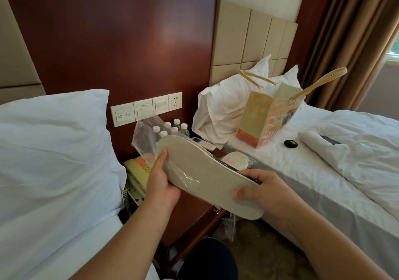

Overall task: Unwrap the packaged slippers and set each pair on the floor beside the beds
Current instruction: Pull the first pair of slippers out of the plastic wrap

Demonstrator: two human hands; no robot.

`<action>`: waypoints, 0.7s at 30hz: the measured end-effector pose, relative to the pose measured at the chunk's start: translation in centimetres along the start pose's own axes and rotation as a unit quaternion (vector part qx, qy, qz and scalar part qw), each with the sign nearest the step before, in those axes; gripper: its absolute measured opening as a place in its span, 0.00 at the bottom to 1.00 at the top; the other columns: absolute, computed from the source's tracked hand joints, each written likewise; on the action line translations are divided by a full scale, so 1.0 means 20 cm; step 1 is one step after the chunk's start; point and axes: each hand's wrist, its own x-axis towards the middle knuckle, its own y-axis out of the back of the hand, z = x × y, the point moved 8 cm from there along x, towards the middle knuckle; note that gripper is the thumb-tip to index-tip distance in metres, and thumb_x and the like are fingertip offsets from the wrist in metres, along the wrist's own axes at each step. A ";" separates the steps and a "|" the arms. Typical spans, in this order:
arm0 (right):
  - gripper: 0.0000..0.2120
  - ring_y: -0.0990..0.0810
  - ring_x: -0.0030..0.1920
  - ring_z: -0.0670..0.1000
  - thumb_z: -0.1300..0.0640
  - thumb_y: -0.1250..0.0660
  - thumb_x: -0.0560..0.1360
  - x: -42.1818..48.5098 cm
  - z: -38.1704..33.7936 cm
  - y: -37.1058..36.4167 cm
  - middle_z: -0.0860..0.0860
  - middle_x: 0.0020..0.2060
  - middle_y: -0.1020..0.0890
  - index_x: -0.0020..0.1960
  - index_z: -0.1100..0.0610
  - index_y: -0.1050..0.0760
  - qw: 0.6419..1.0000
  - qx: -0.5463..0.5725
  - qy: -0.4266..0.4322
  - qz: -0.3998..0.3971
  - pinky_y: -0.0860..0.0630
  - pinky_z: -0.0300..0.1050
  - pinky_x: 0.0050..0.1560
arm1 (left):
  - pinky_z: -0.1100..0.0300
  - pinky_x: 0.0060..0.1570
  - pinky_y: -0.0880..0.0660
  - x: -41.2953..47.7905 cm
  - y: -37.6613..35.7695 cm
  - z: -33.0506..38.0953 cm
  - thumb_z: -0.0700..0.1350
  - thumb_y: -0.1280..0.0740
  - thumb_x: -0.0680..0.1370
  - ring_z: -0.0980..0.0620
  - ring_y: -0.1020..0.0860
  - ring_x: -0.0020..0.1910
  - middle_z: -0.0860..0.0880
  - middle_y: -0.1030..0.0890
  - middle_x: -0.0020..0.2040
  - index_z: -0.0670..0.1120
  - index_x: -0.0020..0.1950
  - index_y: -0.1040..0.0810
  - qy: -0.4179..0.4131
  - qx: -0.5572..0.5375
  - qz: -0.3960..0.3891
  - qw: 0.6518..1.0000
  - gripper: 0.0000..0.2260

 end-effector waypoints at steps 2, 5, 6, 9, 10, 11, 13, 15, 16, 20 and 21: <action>0.14 0.14 0.45 0.59 0.64 0.22 0.66 0.01 0.00 -0.02 0.52 0.44 0.13 0.44 0.46 0.15 1.000 0.007 0.000 0.002 0.15 0.57 0.43 | 0.37 0.61 0.25 0.00 0.01 -0.03 0.50 0.28 0.76 0.42 0.18 0.55 0.42 0.16 0.56 0.49 0.54 0.20 -0.005 0.008 0.008 1.000 0.10; 0.13 0.15 0.46 0.60 0.64 0.23 0.67 0.01 0.00 -0.06 0.53 0.45 0.13 0.45 0.47 0.14 1.000 0.008 -0.009 -0.004 0.16 0.62 0.45 | 0.32 0.55 0.24 -0.01 0.10 -0.14 0.60 0.24 0.69 0.38 0.19 0.56 0.42 0.18 0.59 0.54 0.64 0.25 -0.006 0.054 0.051 0.997 0.27; 0.13 0.15 0.45 0.59 0.64 0.23 0.68 0.01 0.00 -0.08 0.53 0.44 0.13 0.46 0.47 0.14 1.000 0.003 -0.009 -0.005 0.16 0.61 0.44 | 0.32 0.54 0.24 -0.03 0.13 -0.18 0.63 0.23 0.66 0.37 0.19 0.56 0.42 0.19 0.59 0.56 0.66 0.27 0.010 0.050 0.071 0.996 0.32; 0.14 0.15 0.45 0.58 0.64 0.23 0.68 0.01 0.01 -0.10 0.51 0.44 0.14 0.46 0.46 0.14 1.000 -0.004 -0.006 -0.004 0.16 0.60 0.43 | 0.35 0.58 0.24 -0.11 0.20 -0.29 0.66 0.27 0.68 0.38 0.20 0.57 0.41 0.20 0.59 0.54 0.66 0.28 0.047 0.028 0.078 0.995 0.31; 0.14 0.15 0.45 0.58 0.64 0.23 0.68 0.01 0.02 -0.11 0.51 0.45 0.14 0.47 0.46 0.14 1.000 -0.002 -0.007 -0.004 0.16 0.60 0.42 | 0.37 0.59 0.24 -0.12 0.21 -0.32 0.66 0.29 0.70 0.38 0.20 0.57 0.40 0.19 0.59 0.52 0.67 0.28 0.059 0.018 0.068 0.996 0.30; 0.15 0.15 0.46 0.58 0.64 0.23 0.68 0.01 0.02 -0.11 0.51 0.45 0.14 0.47 0.45 0.14 1.000 -0.003 -0.010 -0.005 0.16 0.60 0.42 | 0.38 0.58 0.24 -0.13 0.20 -0.34 0.66 0.30 0.71 0.38 0.19 0.57 0.40 0.18 0.59 0.51 0.67 0.27 0.067 0.008 0.052 0.996 0.29; 0.15 0.15 0.45 0.58 0.63 0.22 0.67 0.01 0.04 -0.10 0.51 0.45 0.14 0.46 0.45 0.15 1.000 -0.010 -0.015 -0.007 0.16 0.59 0.42 | 0.39 0.54 0.21 -0.10 0.19 -0.33 0.66 0.32 0.73 0.37 0.18 0.55 0.39 0.17 0.57 0.50 0.65 0.25 0.067 0.005 0.038 0.997 0.27; 0.14 0.14 0.44 0.58 0.63 0.22 0.67 0.00 0.05 -0.09 0.52 0.45 0.14 0.47 0.45 0.15 1.000 0.000 -0.021 -0.010 0.16 0.60 0.42 | 0.38 0.54 0.21 -0.04 0.19 -0.28 0.65 0.32 0.74 0.38 0.18 0.54 0.40 0.16 0.56 0.50 0.63 0.23 0.060 0.007 0.047 0.997 0.25; 0.15 0.14 0.44 0.59 0.63 0.22 0.67 -0.01 0.06 -0.09 0.53 0.46 0.13 0.48 0.46 0.15 1.000 0.007 -0.022 -0.011 0.16 0.61 0.42 | 0.37 0.55 0.22 -0.02 0.18 -0.25 0.64 0.32 0.74 0.39 0.18 0.54 0.40 0.16 0.56 0.50 0.61 0.22 0.057 0.014 0.052 0.997 0.23; 0.16 0.14 0.43 0.58 0.64 0.23 0.67 -0.01 0.05 -0.06 0.52 0.45 0.13 0.49 0.47 0.15 1.000 0.023 -0.015 -0.001 0.16 0.62 0.44 | 0.40 0.54 0.22 0.03 0.12 -0.16 0.61 0.32 0.76 0.41 0.19 0.52 0.43 0.17 0.54 0.52 0.52 0.22 0.039 0.030 0.057 0.997 0.14; 0.16 0.14 0.43 0.58 0.64 0.23 0.67 -0.01 0.05 -0.06 0.52 0.44 0.13 0.49 0.47 0.15 0.999 0.030 -0.016 0.000 0.16 0.62 0.44 | 0.40 0.54 0.22 0.04 0.11 -0.15 0.60 0.31 0.76 0.41 0.19 0.52 0.43 0.17 0.53 0.52 0.52 0.22 0.041 0.028 0.059 0.997 0.14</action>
